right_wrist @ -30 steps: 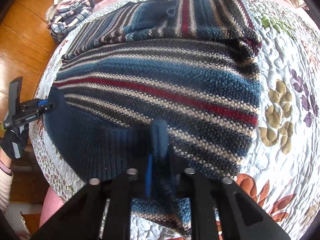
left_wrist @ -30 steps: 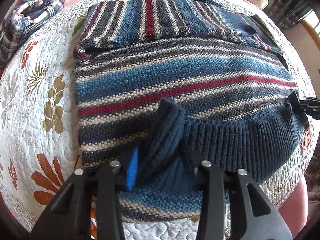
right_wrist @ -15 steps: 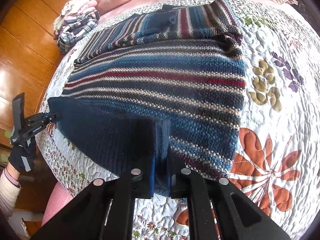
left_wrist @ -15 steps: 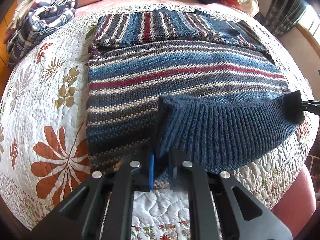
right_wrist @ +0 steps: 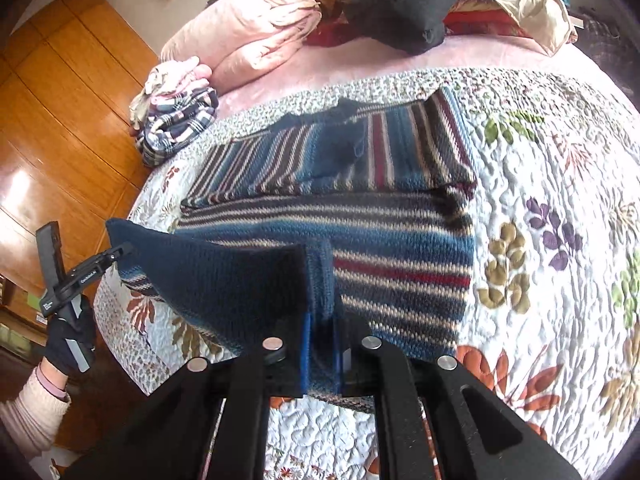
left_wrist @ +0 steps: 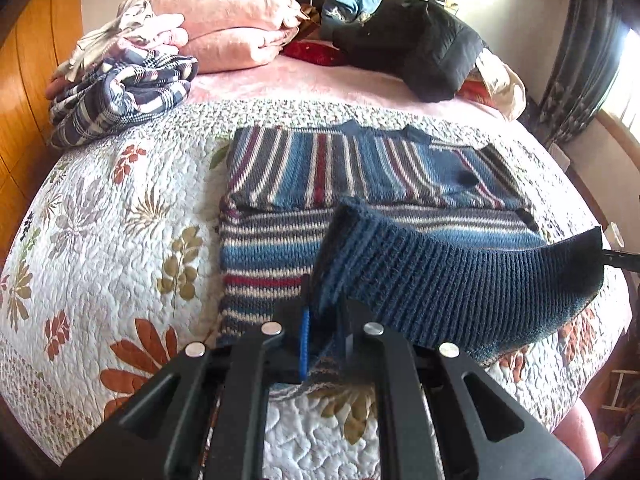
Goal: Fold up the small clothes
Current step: 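Lift the ribbed hem with both tools and fold it toward the collar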
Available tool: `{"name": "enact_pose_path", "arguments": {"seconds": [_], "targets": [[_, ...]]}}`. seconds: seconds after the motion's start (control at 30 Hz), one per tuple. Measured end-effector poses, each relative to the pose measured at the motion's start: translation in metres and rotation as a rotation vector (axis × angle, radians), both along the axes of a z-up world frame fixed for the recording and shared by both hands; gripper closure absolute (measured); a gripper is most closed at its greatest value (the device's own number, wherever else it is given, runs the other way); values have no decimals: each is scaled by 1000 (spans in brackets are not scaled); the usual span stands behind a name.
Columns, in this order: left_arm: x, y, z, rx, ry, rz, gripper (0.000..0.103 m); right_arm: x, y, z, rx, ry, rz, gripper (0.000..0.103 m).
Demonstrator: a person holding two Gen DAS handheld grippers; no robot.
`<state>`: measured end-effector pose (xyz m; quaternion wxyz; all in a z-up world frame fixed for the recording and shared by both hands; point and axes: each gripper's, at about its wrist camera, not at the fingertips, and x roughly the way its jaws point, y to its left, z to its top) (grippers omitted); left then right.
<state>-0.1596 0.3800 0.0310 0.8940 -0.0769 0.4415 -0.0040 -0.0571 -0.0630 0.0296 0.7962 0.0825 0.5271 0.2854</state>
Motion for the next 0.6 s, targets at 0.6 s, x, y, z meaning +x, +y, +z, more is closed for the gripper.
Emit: {"name": "enact_pose_path", "arguments": {"seconds": [0.6], "targets": [[192,16,14,-19,-121,82,95,206,43,9,-88,-75,-113,95]]}}
